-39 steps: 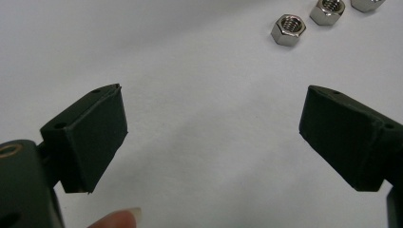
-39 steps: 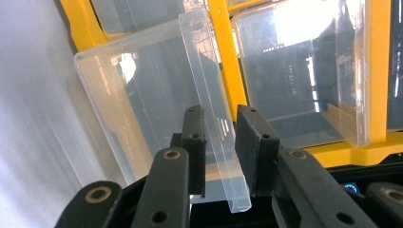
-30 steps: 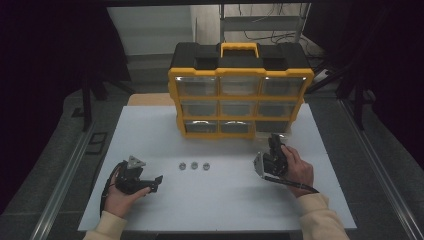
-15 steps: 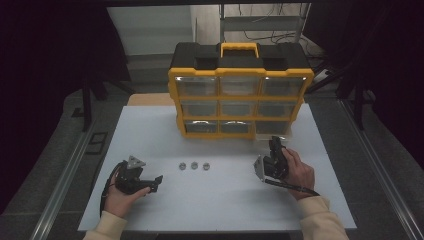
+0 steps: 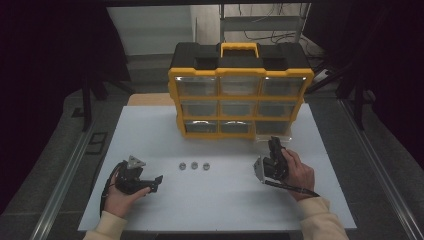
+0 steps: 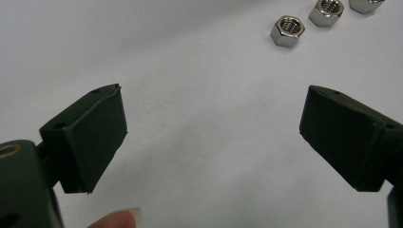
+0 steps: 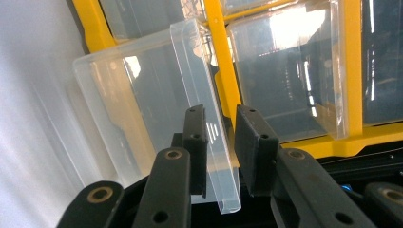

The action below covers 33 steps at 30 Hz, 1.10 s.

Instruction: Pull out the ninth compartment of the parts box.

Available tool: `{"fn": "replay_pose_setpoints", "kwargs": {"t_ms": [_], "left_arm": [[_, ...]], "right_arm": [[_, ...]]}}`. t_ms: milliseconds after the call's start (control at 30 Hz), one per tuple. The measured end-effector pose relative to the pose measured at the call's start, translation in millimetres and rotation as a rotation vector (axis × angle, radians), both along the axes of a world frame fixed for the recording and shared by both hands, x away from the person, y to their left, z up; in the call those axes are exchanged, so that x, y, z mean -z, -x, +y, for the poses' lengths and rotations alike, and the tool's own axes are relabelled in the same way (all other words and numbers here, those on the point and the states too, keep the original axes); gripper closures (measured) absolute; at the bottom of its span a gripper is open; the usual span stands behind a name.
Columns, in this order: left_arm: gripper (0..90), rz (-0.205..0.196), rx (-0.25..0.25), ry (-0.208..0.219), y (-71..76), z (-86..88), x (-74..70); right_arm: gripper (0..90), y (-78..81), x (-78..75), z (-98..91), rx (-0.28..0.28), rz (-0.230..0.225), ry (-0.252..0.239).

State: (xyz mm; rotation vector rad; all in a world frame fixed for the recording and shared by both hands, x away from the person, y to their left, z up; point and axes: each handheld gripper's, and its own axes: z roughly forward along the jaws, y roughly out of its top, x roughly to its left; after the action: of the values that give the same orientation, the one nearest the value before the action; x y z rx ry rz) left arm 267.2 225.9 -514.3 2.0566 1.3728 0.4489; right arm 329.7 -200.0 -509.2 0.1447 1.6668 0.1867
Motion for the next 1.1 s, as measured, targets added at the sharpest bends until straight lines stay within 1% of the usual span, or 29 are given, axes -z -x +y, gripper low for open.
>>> {"fn": "replay_pose_setpoints", "kwargs": {"t_ms": [33, 133, 200, 267, 333, 367, 467, 567, 633, 700, 800, 867, 1000, 1033, 1100], "left_arm": [[8.7, 0.001, 0.001, 0.000, 0.1, -0.1, -0.1], [8.7, 0.000, 0.002, 0.000, 0.2, -0.3, -0.4], [8.7, 0.001, 0.001, 0.000, 0.0, -0.2, -0.1], [8.6, 0.002, 0.002, -0.001, 0.1, -0.3, 0.1], [8.7, 0.002, 0.004, -0.001, 0.2, -0.5, -0.1], [8.7, 0.002, 0.004, -0.002, 0.1, -0.6, 0.1], [8.7, 0.003, 0.004, -0.004, -0.1, -0.8, 0.4], [8.6, 0.003, 0.005, -0.005, 0.0, -1.3, 0.3], [8.6, 0.004, 0.006, -0.005, 0.0, -1.4, 0.3], [8.7, 0.004, 0.006, -0.005, 0.1, -1.4, 0.3], [8.6, 0.004, 0.006, -0.005, 0.2, -1.4, 0.4], [8.6, 0.004, 0.006, -0.005, 0.2, -1.3, 0.5], [8.6, 0.004, 0.006, -0.004, 0.2, -1.2, 0.6], [8.6, 0.004, 0.006, -0.004, 0.2, -1.2, 0.5], [8.7, 0.004, 0.007, -0.004, 0.3, -1.4, 0.4]], "right_arm": [[74.4, -0.5, 0.9, -0.5, 0.007, 0.003, -0.006], [72.8, -1.0, 2.0, -1.0, 0.004, 0.003, -0.013], [71.2, -1.9, 2.4, -0.7, 0.001, 0.007, -0.011], [69.9, -3.6, 2.9, -0.8, 0.009, 0.014, -0.004], [68.9, -6.5, 4.0, -1.4, 0.018, 0.020, -0.007], [68.7, -7.9, 4.2, -1.9, 0.020, 0.016, -0.003], [70.3, -10.7, 2.9, -2.0, 0.028, 0.014, -0.013], [72.5, -11.7, 3.5, -1.6, 0.026, 0.015, -0.002], [72.8, -11.5, 3.1, -1.8, 0.024, 0.017, -0.005], [72.9, -10.9, 3.6, -1.7, 0.027, 0.017, -0.009], [73.3, -10.3, 4.0, -2.0, 0.022, 0.010, 0.010], [73.4, -9.3, 5.0, -1.9, 0.027, 0.005, 0.000], [73.9, -6.3, 4.5, -2.1, 0.021, -0.004, 0.001], [73.9, -5.9, 3.6, -2.2, 0.015, -0.005, 0.012], [74.0, -4.7, 4.7, -1.5, 0.018, -0.006, 0.007]]}}
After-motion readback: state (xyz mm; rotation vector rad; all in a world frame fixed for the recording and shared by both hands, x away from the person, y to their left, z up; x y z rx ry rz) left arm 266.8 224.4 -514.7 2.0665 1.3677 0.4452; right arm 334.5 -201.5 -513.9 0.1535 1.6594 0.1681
